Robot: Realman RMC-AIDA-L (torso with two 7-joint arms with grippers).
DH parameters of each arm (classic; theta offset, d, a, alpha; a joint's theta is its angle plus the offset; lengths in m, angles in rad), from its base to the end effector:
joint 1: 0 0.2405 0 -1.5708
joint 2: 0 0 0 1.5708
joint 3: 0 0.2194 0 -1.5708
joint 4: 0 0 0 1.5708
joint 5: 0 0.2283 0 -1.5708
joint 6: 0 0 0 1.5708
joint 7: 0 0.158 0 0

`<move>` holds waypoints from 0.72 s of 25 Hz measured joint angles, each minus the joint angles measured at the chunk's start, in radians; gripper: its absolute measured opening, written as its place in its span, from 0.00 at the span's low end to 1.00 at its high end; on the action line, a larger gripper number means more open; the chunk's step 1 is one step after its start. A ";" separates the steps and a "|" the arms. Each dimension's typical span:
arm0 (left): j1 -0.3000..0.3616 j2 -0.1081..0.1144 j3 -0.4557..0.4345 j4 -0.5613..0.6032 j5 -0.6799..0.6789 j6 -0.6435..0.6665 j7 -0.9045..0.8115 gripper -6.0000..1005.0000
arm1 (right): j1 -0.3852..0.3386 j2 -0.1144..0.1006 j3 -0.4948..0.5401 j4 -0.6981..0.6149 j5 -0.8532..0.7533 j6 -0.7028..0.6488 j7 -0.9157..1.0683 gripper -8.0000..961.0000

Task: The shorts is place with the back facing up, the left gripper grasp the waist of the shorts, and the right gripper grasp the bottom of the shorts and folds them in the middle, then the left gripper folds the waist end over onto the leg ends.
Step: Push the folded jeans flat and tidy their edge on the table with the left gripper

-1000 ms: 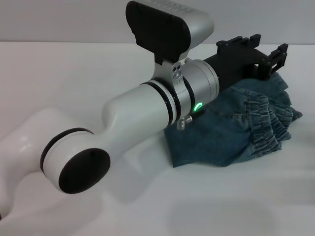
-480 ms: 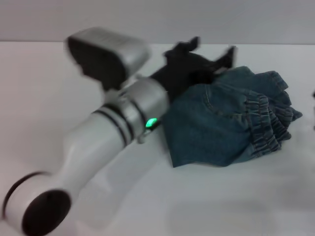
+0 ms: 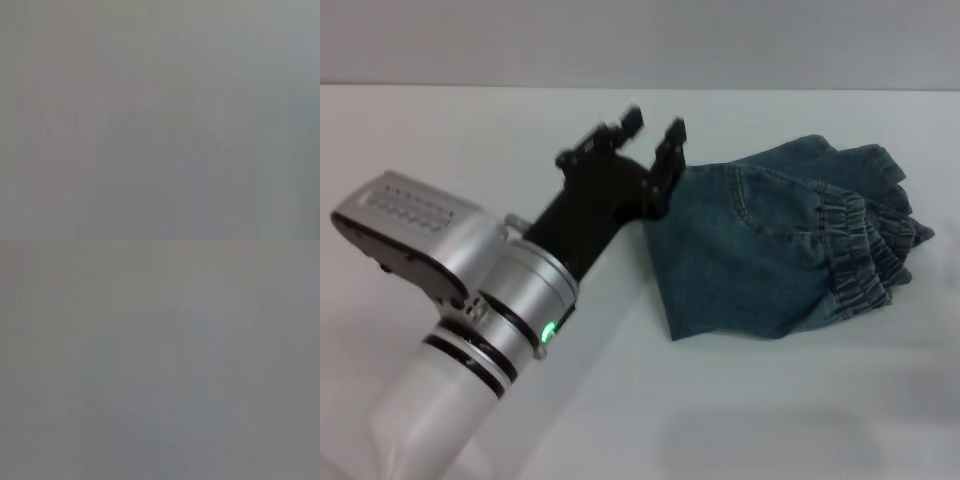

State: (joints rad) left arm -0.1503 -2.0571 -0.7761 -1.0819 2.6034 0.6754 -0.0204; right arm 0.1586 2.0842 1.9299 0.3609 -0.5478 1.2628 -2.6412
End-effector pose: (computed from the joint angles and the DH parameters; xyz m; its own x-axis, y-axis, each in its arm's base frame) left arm -0.1294 0.3043 -0.0938 0.5698 0.0435 0.8206 0.6982 -0.5524 -0.4555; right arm 0.3369 0.2883 0.0308 0.6762 0.0615 -0.7342 -0.6978 -0.2663 -0.6650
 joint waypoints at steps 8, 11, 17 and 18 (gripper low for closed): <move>-0.117 -0.003 0.124 0.174 0.009 0.001 -0.168 0.32 | -0.012 -0.003 0.024 -0.029 0.032 -0.006 -0.009 0.01; -0.173 -0.007 0.166 0.238 0.008 0.003 -0.231 0.21 | -0.008 -0.003 0.025 -0.031 0.032 -0.014 -0.009 0.01; -0.257 -0.005 0.255 0.338 0.008 -0.009 -0.400 0.06 | 0.002 -0.004 0.026 -0.042 0.033 -0.026 -0.009 0.01; -0.264 -0.005 0.265 0.349 0.009 -0.011 -0.420 0.05 | 0.005 -0.004 0.026 -0.043 0.033 -0.028 -0.009 0.01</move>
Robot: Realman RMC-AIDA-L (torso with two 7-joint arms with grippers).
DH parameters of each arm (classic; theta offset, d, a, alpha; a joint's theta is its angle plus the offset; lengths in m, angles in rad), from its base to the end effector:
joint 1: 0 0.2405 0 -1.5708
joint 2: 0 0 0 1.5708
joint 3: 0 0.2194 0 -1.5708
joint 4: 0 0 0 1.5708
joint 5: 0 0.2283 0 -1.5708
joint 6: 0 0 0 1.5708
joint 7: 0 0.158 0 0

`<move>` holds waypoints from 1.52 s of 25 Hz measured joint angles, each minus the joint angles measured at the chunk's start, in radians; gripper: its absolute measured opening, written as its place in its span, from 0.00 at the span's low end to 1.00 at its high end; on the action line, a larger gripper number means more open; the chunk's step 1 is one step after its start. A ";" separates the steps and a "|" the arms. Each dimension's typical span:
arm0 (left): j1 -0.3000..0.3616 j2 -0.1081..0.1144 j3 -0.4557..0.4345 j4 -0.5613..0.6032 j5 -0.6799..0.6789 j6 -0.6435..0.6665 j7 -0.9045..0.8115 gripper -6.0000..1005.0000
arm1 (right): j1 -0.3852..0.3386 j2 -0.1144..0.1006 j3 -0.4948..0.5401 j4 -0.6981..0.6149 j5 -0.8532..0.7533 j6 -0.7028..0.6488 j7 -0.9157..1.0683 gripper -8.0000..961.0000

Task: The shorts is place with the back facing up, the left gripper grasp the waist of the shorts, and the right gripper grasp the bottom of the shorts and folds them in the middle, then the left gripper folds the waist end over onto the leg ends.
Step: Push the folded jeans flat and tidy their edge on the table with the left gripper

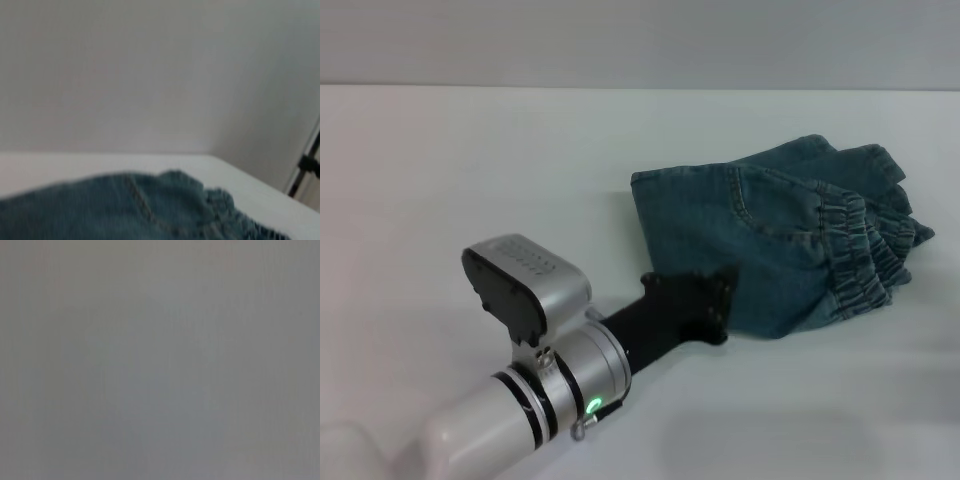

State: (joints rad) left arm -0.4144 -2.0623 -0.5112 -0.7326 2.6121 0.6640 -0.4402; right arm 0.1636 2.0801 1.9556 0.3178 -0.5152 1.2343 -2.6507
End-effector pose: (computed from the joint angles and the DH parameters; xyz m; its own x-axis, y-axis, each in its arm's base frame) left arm -0.1652 0.2790 -0.1685 0.6085 0.3852 0.6938 0.6927 -0.6844 -0.2276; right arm 0.3526 0.2843 0.0331 0.6707 0.0232 -0.7414 -0.7241 -0.1959 -0.6613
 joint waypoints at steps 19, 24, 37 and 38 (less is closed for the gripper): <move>-0.112 -0.007 0.020 0.137 -0.003 -0.092 -0.142 0.00 | 0.030 0.000 -0.006 -0.025 0.000 0.004 0.004 0.01; -0.147 -0.008 0.012 0.180 -0.007 -0.095 -0.165 0.00 | 0.028 0.001 -0.006 -0.025 0.000 0.009 0.006 0.01; -0.200 -0.009 -0.029 0.239 -0.005 -0.089 -0.164 0.01 | 0.033 0.001 -0.008 -0.032 -0.002 0.007 0.007 0.01; -0.211 -0.009 -0.034 0.248 -0.005 -0.089 -0.163 0.01 | 0.033 0.001 -0.008 -0.032 -0.002 0.007 0.007 0.01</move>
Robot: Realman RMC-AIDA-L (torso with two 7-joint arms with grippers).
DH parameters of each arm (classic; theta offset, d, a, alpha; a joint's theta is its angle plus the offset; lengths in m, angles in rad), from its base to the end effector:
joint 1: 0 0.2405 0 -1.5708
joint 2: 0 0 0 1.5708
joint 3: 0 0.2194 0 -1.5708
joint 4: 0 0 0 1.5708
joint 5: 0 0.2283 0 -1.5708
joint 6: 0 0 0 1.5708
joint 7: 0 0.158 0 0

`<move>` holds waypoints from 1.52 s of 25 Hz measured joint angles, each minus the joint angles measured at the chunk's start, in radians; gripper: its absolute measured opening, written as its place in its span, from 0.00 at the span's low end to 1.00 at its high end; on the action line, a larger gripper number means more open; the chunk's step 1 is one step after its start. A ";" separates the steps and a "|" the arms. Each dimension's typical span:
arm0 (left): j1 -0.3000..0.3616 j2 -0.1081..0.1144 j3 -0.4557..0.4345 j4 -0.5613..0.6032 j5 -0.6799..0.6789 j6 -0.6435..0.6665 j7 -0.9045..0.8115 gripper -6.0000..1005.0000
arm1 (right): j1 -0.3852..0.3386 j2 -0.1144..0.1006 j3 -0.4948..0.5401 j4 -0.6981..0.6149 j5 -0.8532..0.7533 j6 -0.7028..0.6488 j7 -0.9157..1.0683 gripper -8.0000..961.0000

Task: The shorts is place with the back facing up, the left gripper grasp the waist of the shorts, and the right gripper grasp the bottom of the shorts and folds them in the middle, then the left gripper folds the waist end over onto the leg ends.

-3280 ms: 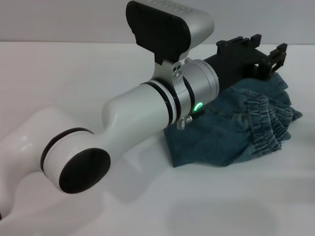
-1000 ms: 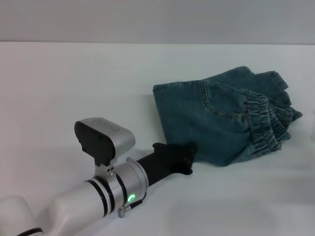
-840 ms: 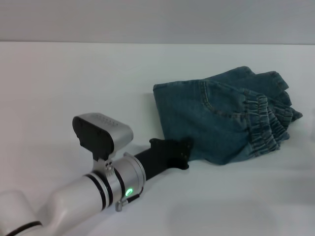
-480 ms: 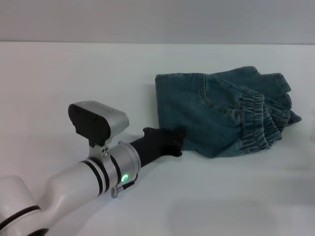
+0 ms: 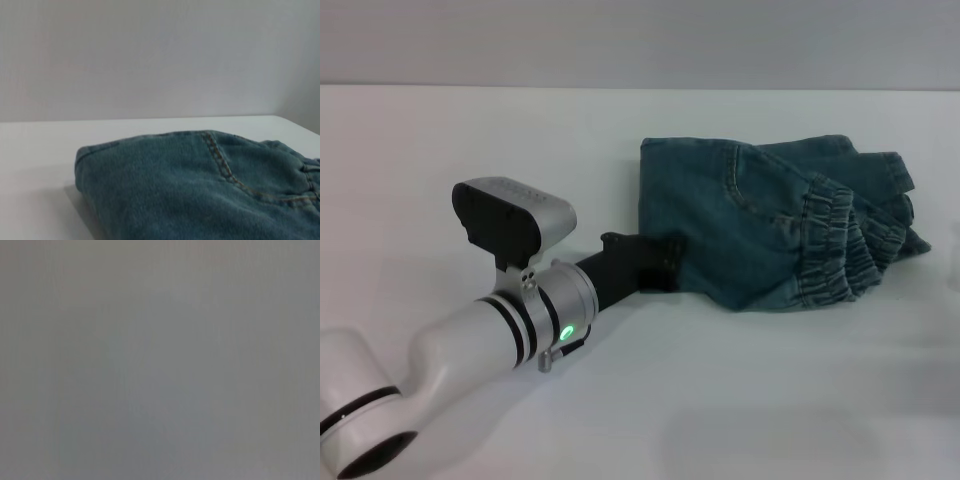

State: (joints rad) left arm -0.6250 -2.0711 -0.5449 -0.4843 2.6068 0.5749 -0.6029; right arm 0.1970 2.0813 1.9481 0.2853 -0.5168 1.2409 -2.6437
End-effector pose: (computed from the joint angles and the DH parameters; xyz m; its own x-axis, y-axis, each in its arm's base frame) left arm -0.1974 0.3378 -0.1567 0.6738 0.4395 0.5940 0.7051 -0.6229 -0.3389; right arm 0.3466 0.2897 0.0256 0.6580 0.0165 -0.7528 -0.7315 -0.2234 -0.6442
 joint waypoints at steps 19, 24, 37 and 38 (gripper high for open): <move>0.067 0.005 -0.123 -0.024 0.005 0.164 0.116 0.01 | -0.017 0.000 0.001 -0.006 0.000 0.014 -0.004 0.01; 0.229 0.002 -0.297 -0.123 -0.004 0.251 0.423 0.01 | -0.036 0.001 0.006 -0.006 0.001 0.020 -0.041 0.01; 0.377 -0.005 -0.400 -0.165 -0.177 0.381 0.647 0.01 | -0.052 0.006 0.013 -0.018 0.052 0.036 -0.084 0.01; 0.381 -0.005 -0.398 -0.160 -0.219 0.395 0.663 0.01 | -0.054 0.006 0.013 -0.026 0.072 0.039 -0.091 0.01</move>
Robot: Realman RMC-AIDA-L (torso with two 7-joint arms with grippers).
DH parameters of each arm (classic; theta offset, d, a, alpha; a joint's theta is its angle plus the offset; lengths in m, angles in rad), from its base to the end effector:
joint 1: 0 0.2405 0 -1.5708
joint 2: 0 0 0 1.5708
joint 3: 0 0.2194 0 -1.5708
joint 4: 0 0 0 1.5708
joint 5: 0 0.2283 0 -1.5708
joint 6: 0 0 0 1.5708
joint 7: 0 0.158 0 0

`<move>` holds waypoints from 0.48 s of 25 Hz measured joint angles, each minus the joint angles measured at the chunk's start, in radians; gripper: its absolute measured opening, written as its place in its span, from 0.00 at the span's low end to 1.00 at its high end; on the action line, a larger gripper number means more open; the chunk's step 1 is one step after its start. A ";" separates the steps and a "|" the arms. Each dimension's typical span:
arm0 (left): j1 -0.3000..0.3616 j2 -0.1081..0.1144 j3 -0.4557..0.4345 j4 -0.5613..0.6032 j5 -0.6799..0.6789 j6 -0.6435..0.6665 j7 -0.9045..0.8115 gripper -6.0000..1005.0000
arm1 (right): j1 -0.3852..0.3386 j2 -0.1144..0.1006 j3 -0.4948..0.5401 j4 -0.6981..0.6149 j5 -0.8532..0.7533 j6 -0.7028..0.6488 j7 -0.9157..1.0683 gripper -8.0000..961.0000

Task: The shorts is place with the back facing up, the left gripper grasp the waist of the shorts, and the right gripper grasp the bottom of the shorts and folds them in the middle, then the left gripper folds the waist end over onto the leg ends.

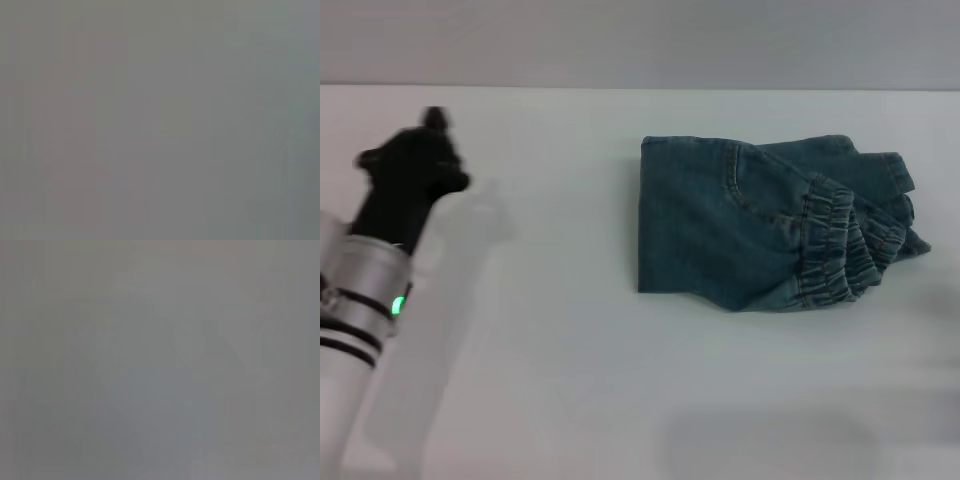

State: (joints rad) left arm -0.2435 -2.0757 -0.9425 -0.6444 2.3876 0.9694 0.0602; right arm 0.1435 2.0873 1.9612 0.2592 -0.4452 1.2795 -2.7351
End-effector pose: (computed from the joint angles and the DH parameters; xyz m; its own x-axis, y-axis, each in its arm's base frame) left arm -0.2492 0.3383 -0.0350 0.6460 -0.0632 0.7607 0.7431 -0.1757 -0.6457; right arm 0.3642 0.2666 0.0333 0.6897 0.0351 -0.7233 -0.7154 -0.1212 -0.6881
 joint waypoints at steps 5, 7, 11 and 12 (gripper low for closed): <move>-0.003 0.006 0.030 0.071 -0.047 0.047 0.009 0.01 | -0.001 -0.003 -0.005 -0.034 0.053 0.003 -0.010 0.01; -0.005 0.006 0.057 0.095 -0.048 0.082 0.008 0.01 | -0.004 -0.003 -0.006 -0.034 0.053 0.010 -0.011 0.01; 0.011 0.006 0.076 0.100 -0.051 0.114 0.005 0.01 | -0.010 -0.002 -0.002 -0.035 0.060 0.036 -0.011 0.02; 0.016 0.006 0.081 0.106 -0.050 0.127 0.006 0.01 | -0.011 -0.002 -0.002 -0.037 0.063 0.039 -0.011 0.03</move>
State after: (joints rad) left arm -0.2274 -2.0701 -0.8612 -0.5384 2.3376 1.0961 0.0661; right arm 0.1329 2.0852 1.9588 0.2222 -0.3826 1.3183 -2.7459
